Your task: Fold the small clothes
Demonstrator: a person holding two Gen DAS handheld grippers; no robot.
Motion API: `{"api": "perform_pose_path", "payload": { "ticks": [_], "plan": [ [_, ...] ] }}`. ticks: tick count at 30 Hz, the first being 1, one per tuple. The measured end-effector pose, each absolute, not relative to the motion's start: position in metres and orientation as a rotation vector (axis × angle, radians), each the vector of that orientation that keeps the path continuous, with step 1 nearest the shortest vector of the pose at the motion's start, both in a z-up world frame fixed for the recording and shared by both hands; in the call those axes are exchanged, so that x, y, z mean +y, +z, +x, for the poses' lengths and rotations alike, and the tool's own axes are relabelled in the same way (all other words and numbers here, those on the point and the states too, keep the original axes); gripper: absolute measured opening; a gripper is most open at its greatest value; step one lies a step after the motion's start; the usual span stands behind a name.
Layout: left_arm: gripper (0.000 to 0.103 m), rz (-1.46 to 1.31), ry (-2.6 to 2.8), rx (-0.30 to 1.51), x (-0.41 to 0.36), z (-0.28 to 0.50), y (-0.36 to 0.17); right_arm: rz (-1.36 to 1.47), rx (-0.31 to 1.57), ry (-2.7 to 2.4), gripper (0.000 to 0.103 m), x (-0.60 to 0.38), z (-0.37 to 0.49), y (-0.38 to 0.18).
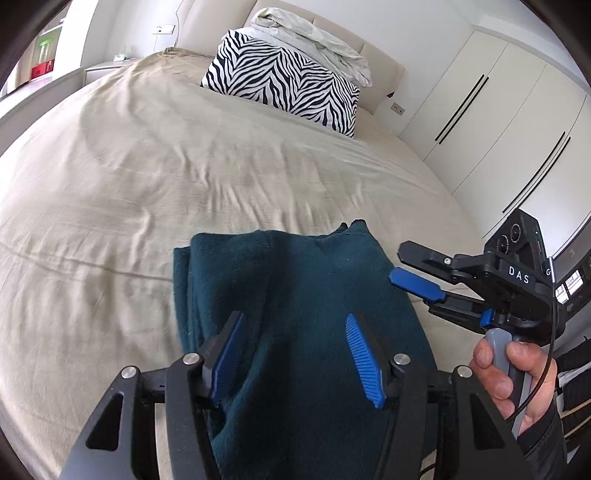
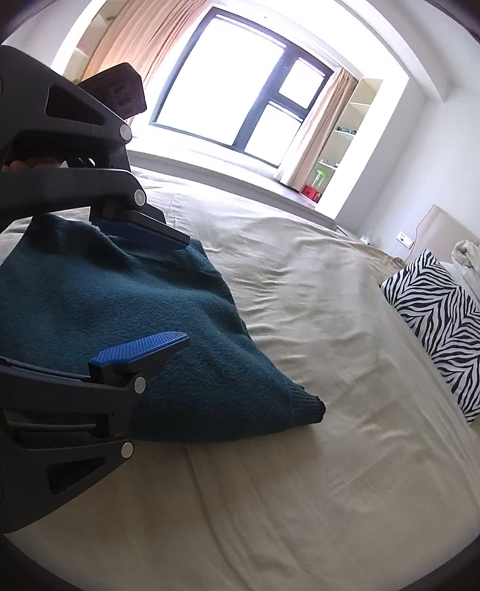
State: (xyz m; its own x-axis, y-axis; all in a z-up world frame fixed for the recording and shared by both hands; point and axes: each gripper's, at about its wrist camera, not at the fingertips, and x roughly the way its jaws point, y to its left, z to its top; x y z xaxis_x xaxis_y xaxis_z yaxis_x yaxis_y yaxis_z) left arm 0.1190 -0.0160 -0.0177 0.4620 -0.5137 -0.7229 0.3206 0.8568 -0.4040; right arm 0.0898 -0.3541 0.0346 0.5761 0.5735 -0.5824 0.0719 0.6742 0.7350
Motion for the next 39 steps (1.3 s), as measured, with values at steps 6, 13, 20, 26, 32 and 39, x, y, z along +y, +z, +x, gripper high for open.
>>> {"api": "perform_pose_path", "payload": {
  "ticks": [6,13,20,26,32,39],
  "plan": [
    [0.033,-0.339,-0.463,1.066,0.013,0.148,-0.063,0.760,1.012,0.248,0.040,-0.360,0.128,-0.019],
    [0.051,-0.501,-0.511,1.004,0.060,0.118,-0.036,0.881,0.858,0.299,0.045,-0.379,0.076,0.001],
    [0.039,-0.488,-0.542,1.091,0.041,0.124,-0.048,0.871,0.886,0.342,0.043,-0.355,0.037,-0.010],
    [0.039,-0.549,-0.548,1.163,0.047,0.125,-0.063,0.871,0.904,0.351,0.043,-0.362,0.014,-0.002],
    [0.038,-0.567,-0.526,1.195,0.053,0.120,-0.060,0.875,0.908,0.351,0.043,-0.363,0.006,0.002],
    [0.038,-0.527,-0.498,1.255,0.050,0.118,-0.064,0.878,0.908,0.351,0.043,-0.364,0.003,0.001]
  ]
}}
